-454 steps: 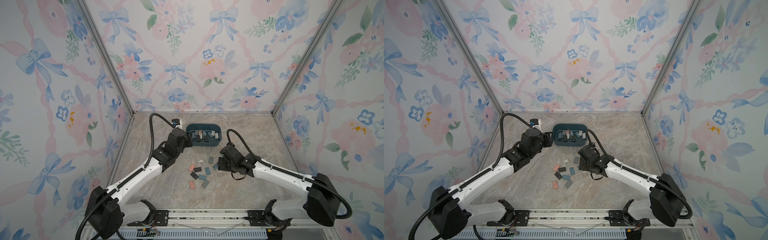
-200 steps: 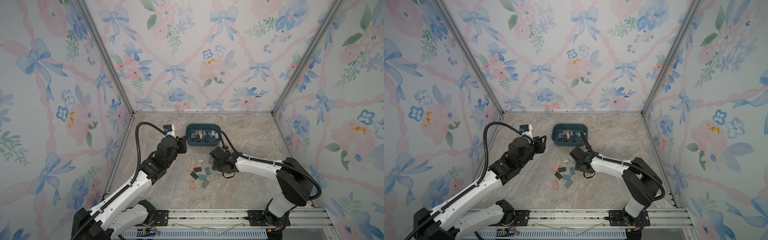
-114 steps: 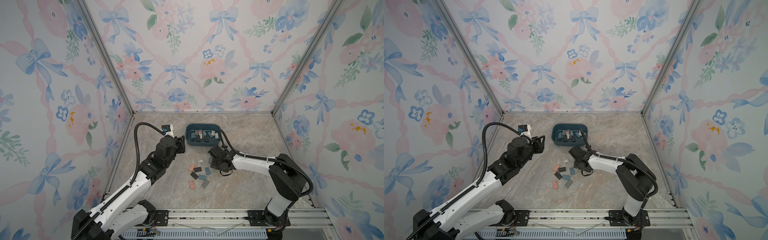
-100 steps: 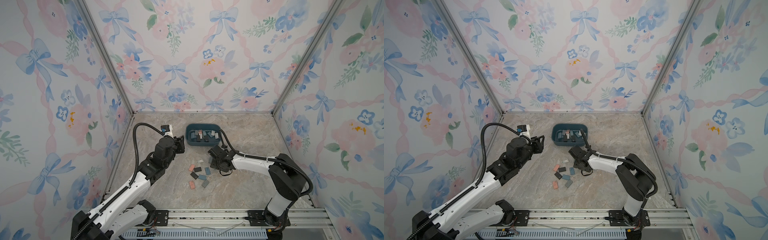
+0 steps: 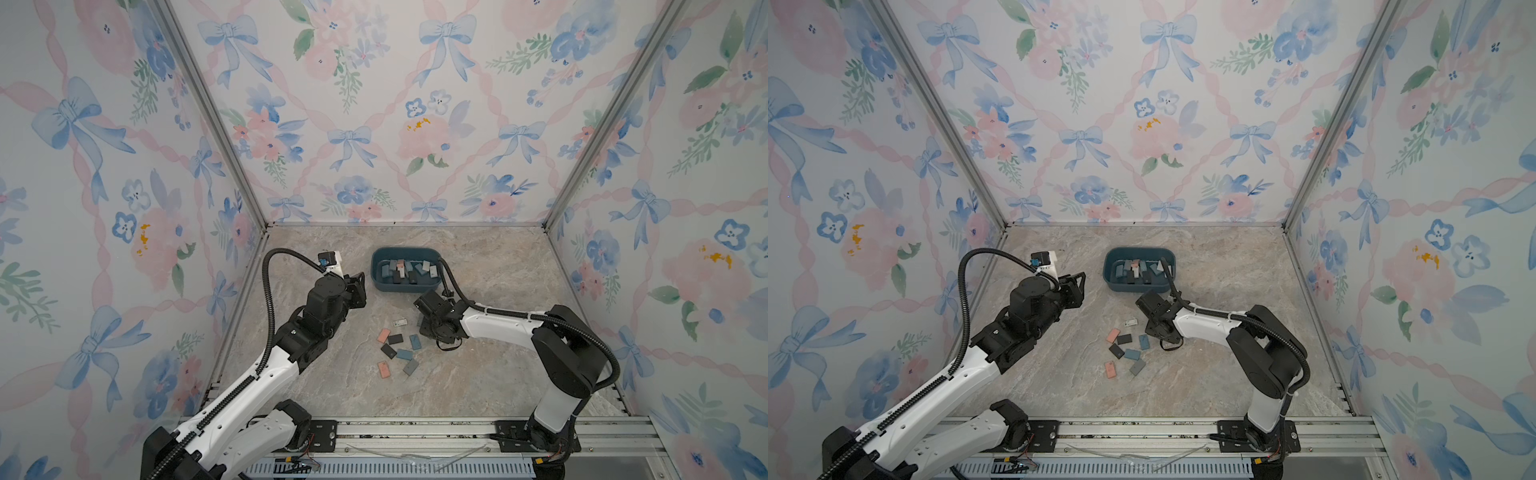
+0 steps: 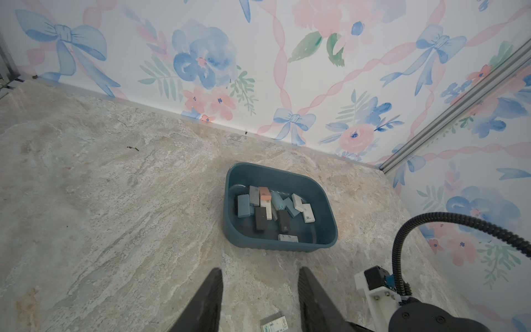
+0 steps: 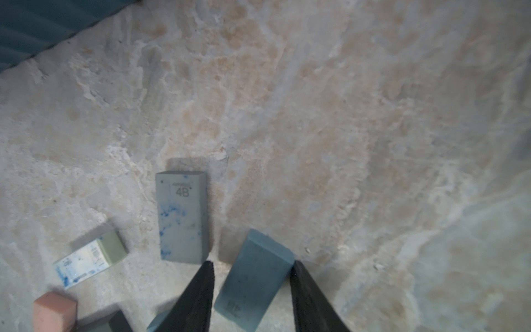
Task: Put the eraser in the storage box
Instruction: Pick up the eraser from the center of the board.
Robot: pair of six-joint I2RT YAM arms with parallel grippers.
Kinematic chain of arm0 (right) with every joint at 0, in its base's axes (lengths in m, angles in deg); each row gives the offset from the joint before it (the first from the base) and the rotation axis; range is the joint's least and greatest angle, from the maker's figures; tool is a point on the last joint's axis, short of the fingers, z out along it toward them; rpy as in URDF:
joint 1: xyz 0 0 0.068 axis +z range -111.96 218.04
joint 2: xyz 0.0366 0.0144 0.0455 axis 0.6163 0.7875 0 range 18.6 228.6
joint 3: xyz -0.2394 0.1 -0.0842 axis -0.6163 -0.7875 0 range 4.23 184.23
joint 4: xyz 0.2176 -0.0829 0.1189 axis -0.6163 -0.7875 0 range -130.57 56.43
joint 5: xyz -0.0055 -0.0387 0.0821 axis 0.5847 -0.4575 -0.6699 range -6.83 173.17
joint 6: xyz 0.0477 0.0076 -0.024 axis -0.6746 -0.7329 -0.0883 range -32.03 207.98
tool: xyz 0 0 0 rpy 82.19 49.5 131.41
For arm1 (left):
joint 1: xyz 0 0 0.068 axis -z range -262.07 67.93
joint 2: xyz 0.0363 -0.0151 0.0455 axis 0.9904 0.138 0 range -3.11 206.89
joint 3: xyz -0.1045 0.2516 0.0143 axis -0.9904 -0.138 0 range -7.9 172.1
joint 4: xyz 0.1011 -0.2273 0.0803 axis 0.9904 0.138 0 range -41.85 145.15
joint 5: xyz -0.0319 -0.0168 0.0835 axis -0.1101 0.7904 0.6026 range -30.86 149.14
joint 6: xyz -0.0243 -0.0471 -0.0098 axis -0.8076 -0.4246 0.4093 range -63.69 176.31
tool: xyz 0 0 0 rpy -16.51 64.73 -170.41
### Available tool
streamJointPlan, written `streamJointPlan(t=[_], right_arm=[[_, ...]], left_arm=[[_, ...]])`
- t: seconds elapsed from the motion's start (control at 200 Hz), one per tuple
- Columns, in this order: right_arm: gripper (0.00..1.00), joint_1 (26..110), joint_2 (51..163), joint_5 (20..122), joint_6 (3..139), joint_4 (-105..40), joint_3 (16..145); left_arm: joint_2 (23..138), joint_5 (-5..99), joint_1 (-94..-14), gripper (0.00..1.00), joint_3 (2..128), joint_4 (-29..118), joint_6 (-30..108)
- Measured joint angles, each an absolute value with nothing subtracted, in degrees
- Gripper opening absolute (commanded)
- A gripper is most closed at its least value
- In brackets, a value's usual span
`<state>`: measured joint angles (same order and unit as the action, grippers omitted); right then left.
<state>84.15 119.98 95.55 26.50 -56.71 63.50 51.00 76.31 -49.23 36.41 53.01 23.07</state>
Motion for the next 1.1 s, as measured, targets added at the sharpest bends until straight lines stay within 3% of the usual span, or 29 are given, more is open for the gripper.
streamJointPlan(t=[0.44, 0.85, 1.1], right_arm=[[0.36, 84.0, 120.0, 95.4, 30.0, -60.1, 64.0], [0.46, 83.9, 121.8, 95.6, 36.2, -66.4, 67.0], [0.26, 83.9, 121.9, 95.5, 37.2, -66.6, 67.0]], left_arm=[[50.2, 76.3, -49.3, 0.46, 36.0, 53.1, 22.9], [49.9, 76.3, -49.3, 0.46, 35.8, 53.1, 22.7], [49.9, 76.3, -49.3, 0.46, 35.8, 53.1, 22.7]])
